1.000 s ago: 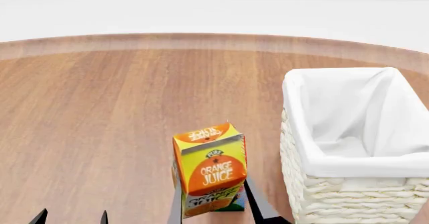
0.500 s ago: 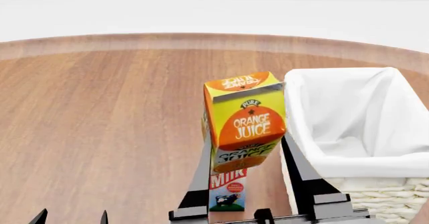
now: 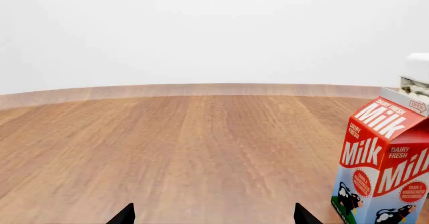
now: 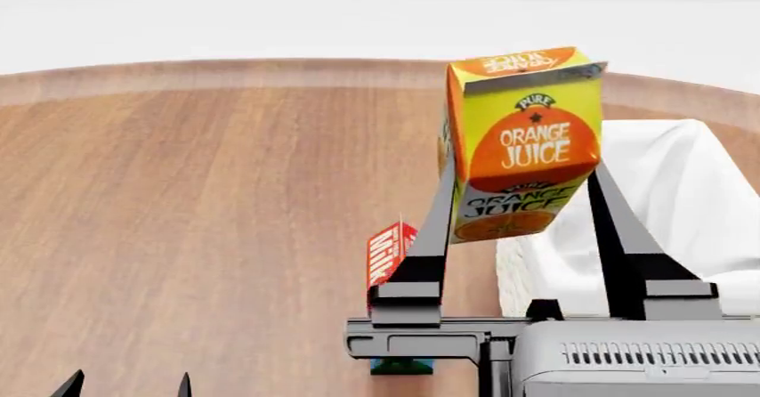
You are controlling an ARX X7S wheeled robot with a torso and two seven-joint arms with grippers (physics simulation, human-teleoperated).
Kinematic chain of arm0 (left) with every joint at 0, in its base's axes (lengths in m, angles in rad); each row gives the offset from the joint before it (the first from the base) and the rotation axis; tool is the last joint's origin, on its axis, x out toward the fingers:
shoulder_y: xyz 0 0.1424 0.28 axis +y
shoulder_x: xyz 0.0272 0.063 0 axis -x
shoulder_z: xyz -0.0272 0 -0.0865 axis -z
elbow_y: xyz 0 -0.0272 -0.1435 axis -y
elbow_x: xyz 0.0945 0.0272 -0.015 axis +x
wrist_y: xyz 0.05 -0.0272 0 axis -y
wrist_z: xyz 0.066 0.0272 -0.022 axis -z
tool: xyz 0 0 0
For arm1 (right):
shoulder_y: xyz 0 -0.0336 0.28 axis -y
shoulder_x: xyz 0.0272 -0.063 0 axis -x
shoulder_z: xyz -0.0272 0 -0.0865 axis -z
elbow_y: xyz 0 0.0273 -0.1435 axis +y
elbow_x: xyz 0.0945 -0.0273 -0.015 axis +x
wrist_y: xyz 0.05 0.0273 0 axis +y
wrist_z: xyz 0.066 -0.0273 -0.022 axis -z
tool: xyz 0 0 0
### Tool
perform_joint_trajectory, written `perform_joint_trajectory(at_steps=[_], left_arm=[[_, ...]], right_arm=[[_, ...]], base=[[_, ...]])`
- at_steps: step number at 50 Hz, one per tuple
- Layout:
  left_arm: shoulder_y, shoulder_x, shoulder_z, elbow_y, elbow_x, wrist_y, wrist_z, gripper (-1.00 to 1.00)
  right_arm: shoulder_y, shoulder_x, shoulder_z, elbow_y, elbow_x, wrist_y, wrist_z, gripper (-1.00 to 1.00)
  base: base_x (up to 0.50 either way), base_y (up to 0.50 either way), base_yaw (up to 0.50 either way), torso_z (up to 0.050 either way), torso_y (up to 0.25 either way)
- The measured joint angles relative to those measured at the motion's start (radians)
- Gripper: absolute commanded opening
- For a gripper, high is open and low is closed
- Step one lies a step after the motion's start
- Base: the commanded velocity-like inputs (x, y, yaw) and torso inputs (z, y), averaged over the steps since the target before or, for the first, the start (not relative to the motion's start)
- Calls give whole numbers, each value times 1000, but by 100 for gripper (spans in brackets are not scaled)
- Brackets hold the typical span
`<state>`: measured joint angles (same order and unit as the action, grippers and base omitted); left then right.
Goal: Pick up the orange juice, and put it in the basket.
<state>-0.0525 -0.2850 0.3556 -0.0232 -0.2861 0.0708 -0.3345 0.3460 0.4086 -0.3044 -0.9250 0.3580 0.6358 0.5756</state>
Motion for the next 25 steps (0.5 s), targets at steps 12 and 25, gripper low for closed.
perform_joint_trajectory(at_steps=[12,25], left_arm=[[-1,-2,3,0,-2,1,-3,100],[-2,-5,7,-1,-5,2,-6,100]], right_arm=[[40,14,43,71,-5,-6,2,-100],[68,21,73,192,-17,-40,-6,-100]], base=[[0,0,0,0,1],[0,0,0,0,1]])
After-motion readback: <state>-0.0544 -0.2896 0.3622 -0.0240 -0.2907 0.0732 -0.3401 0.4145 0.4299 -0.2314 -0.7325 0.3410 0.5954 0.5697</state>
